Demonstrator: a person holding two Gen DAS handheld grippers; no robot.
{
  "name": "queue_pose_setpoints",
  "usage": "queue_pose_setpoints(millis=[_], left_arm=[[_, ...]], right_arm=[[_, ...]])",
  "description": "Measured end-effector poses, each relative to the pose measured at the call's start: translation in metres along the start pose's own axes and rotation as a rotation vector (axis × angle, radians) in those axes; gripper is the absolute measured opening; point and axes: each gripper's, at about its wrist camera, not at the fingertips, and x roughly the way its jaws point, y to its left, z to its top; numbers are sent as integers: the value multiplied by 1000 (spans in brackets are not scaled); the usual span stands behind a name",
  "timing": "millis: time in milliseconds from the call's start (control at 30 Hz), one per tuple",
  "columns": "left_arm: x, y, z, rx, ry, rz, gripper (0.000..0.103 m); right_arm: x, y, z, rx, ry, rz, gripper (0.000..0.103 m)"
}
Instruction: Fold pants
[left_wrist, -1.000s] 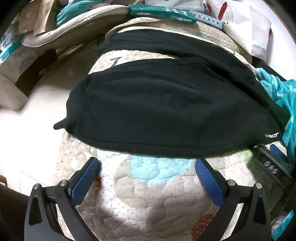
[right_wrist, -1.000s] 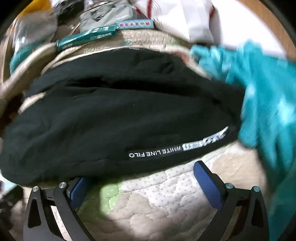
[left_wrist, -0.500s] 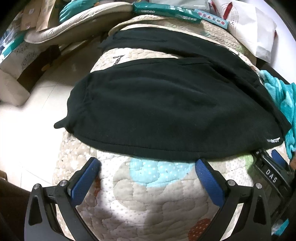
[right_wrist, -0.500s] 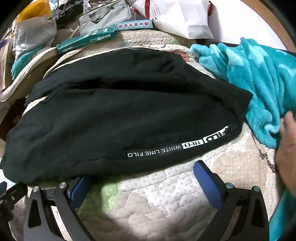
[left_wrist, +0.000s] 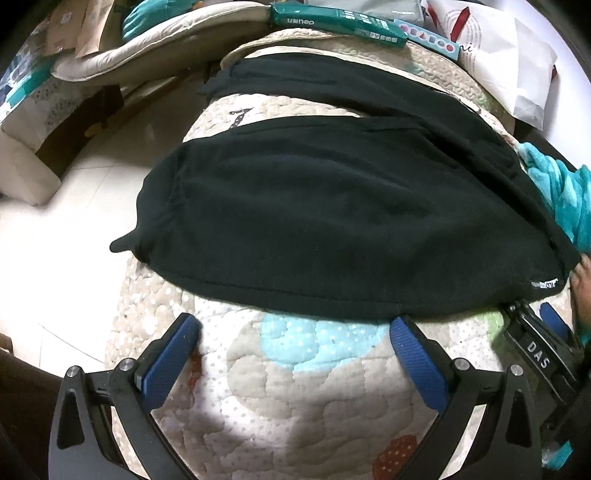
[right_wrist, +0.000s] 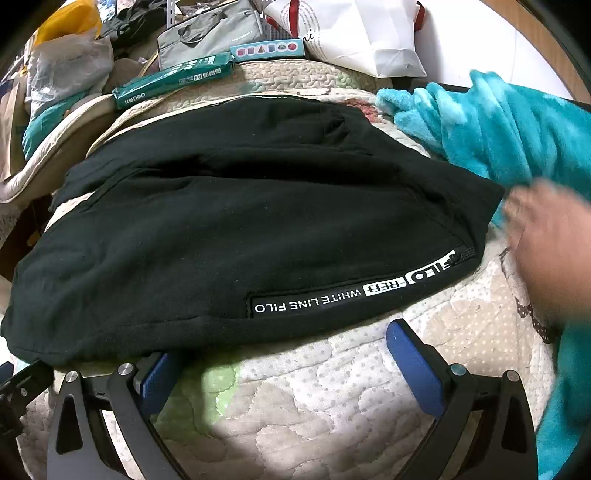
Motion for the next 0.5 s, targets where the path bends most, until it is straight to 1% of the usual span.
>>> queue_pose_setpoints(millis=[67,200,333,500], left_arm=[[-3,2,-4,1,-25,1,103],[-4,-3,-2,9,-44,20,103],[-10,-4,4,-2,-74,-1,103],[-29,0,13,-14,-145,3,103]], right_arm=[[1,-1,-1,4,2,5,103],[2,-3,-1,6,2,10,103],[1,-3,-1,5,4,8,103],[1,-3,-1,6,3,9,103]])
